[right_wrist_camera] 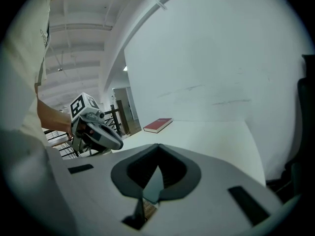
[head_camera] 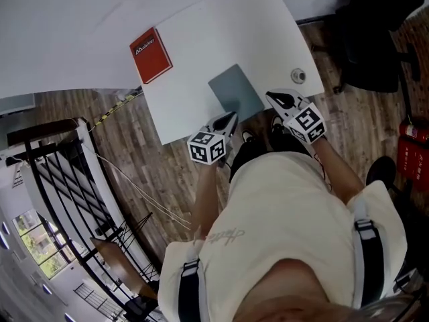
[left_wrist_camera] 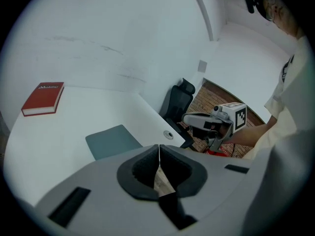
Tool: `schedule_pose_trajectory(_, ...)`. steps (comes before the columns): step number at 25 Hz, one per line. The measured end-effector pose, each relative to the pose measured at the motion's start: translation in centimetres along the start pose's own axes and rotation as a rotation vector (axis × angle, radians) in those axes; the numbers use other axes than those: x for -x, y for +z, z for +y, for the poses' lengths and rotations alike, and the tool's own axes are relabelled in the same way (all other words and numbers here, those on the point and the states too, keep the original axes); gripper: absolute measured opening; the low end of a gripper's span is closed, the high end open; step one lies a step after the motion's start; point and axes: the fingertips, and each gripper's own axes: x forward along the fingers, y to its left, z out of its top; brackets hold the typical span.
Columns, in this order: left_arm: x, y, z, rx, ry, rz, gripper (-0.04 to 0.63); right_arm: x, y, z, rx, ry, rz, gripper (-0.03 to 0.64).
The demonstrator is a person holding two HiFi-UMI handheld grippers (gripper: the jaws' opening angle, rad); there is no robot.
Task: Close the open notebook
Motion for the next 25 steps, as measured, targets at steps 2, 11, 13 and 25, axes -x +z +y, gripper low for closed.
schedule_pose_trajectory(2, 1.4, 0.3, 0.4, -0.012, 0.006, -0.022, 0.021, -0.4, 0.6, 0.8, 0.032, -0.007, 0.003, 0.008)
schedule_pose_trajectory(11, 5.7, 4.1, 2.9, -0.039, 0.118, -0.209, 0.018, -0.8, 6.2, 3.8, 0.102, 0.057, -0.067, 0.008)
schedule_pose_trajectory(13, 6.7, 5.2, 3.2, -0.079, 0.159, -0.231, 0.018, -0.9, 7.7, 4.3, 0.135, 0.061, -0.086, 0.008)
schedule_pose_trajectory(25, 12.6, 12.3, 2.4, -0.299, 0.308, -0.339, 0.018, -0.7, 15.0, 5.9, 0.247, 0.049, -0.227, 0.008)
